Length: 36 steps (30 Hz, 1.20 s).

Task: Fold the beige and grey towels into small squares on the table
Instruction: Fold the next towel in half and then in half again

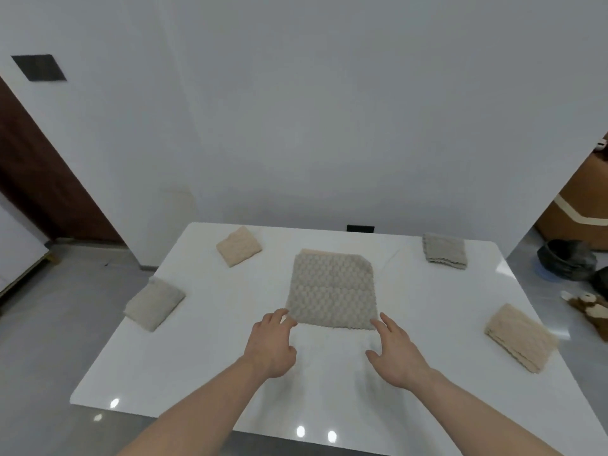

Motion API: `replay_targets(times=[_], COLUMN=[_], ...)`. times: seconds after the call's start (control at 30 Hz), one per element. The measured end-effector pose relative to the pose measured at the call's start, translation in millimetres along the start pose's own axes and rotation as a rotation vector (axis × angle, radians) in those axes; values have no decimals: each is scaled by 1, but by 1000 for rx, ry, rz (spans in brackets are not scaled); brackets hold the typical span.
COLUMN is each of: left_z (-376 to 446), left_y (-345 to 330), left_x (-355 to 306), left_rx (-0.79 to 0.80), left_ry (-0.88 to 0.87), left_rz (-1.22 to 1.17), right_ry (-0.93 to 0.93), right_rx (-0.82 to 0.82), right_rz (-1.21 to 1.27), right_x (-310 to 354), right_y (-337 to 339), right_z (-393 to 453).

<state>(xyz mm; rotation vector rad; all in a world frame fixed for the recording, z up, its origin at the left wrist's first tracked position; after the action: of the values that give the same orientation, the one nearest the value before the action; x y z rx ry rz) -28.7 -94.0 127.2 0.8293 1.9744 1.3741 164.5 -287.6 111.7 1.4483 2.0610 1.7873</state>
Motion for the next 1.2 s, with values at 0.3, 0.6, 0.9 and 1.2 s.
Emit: replay_targets(times=[0.3,0.6,0.9,1.2], left_z=[49,143,175,171], left_y=[-30,-97,-174,-176], left_x=[37,32,46,48], left_rx=[46,-95,-537,-671], left_ry=[-100,-196,-193,-209], left_rz=[49,-17,-195,-278], right_ry=[-75,-32,69,158], right_rx=[-77,-224,-668,-776], right_rz=[58,70,27,68], right_x=[7,-46,-88,-92], right_y=[-34,-83,-140,-141], right_z=[28,120,159,157])
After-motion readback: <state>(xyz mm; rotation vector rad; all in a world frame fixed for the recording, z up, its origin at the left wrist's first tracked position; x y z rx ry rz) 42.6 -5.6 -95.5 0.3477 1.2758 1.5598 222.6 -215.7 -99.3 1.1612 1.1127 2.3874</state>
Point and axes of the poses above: each hand's wrist, its own z-axis towards the middle knuckle, its own y-axis out of the back of the hand, x = y × z, the point moved 5 cm from there along z, towards the middle knuckle, and after that the axes turned 6 degrees about z, right-handed, at the moved point
